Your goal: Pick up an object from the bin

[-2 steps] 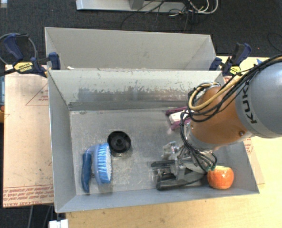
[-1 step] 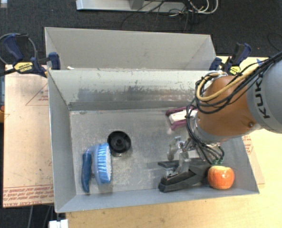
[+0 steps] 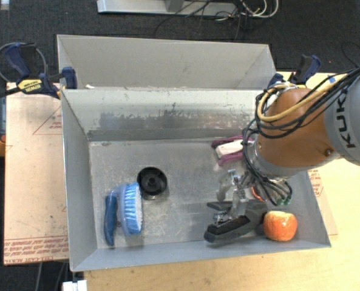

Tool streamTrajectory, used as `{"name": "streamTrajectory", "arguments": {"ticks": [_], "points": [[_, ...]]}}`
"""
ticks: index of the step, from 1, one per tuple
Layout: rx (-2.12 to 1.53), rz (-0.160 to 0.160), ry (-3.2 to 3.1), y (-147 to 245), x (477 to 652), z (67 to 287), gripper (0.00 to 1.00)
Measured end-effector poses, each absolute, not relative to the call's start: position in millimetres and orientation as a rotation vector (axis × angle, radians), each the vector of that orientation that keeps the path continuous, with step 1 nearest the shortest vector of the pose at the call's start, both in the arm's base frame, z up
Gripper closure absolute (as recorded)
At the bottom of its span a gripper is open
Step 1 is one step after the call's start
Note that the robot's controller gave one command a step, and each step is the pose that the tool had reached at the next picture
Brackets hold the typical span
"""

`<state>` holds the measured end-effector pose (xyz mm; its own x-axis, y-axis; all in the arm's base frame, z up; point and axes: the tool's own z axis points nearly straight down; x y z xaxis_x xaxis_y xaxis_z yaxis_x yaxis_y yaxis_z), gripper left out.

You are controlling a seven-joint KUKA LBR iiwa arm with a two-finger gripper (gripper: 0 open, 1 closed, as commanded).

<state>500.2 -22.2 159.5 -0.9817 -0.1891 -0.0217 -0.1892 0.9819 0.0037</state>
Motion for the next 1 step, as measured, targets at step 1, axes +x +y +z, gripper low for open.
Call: {"name": "streamTrajectory", "arguments": {"ticks": [1], "points": [[-0.296,0.009,3.107,-22.0,500.1,174.6,1.0]]}}
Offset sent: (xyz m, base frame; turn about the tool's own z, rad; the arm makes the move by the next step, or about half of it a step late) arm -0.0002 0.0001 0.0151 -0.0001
